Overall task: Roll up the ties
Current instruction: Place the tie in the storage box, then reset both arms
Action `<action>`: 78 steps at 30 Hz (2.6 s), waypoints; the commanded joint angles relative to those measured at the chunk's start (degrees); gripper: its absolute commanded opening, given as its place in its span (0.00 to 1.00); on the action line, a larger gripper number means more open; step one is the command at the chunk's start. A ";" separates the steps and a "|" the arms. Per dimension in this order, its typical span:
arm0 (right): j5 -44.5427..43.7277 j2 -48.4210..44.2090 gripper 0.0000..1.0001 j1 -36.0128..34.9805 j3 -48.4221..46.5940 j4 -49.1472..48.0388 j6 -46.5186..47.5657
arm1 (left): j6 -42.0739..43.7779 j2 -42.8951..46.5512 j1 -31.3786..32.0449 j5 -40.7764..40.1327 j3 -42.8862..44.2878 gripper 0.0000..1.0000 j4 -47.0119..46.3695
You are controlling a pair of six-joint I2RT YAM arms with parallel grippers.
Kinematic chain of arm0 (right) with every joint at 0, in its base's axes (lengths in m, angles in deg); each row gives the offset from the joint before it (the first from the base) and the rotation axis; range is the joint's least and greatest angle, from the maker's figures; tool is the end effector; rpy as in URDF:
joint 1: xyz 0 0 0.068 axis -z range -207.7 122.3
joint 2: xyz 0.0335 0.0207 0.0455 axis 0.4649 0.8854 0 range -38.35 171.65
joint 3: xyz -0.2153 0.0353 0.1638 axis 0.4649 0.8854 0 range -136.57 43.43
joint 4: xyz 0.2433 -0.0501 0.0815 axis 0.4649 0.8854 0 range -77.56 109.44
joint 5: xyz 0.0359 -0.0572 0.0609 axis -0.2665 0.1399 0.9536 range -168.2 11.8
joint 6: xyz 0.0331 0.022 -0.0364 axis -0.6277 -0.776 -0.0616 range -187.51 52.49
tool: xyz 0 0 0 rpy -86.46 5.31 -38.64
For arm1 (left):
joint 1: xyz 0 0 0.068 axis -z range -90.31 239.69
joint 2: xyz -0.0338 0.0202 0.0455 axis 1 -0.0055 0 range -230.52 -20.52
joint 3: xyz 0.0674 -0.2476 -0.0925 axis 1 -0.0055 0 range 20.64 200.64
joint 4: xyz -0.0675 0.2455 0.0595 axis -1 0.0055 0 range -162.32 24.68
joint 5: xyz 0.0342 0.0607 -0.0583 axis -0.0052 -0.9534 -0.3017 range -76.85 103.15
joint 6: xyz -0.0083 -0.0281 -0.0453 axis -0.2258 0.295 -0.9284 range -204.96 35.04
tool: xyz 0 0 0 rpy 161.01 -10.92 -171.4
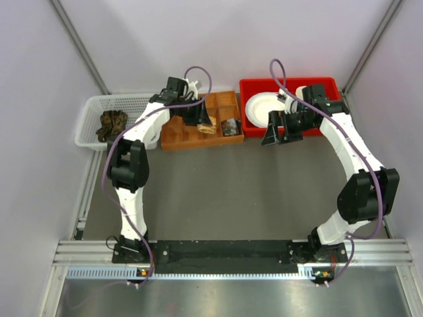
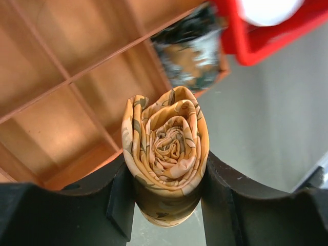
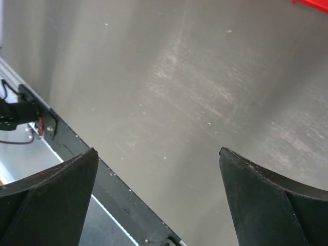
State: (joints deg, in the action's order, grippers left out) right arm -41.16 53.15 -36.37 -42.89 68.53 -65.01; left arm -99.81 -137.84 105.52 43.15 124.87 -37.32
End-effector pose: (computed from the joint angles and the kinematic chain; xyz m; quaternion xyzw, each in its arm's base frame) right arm 0.3187 0.0702 0.3253 -0.1678 0.9065 0.3200 0.2183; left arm 0.4410 -0.1434 0.2729 0.1003 0.9012 -0.3246 0.2692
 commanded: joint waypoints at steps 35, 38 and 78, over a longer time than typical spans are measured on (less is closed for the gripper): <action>-2.85 6.49 0.99 2.07 -5.26 1.65 2.07 | -7.03 -18.21 8.51 -26.39 18.82 0.59 10.00; -2.41 6.58 0.99 2.07 -5.26 1.47 1.98 | -6.68 -17.51 8.51 -26.92 19.35 0.64 10.08; -6.71 4.13 0.99 9.81 -14.08 1.73 4.78 | 15.03 14.46 2.28 -30.37 5.57 0.99 12.01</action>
State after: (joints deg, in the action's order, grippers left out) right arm -49.84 60.69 -27.65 -61.27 69.87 -62.56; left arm -85.93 -129.07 112.14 9.29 135.95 -26.08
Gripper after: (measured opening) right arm 0.987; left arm 0.987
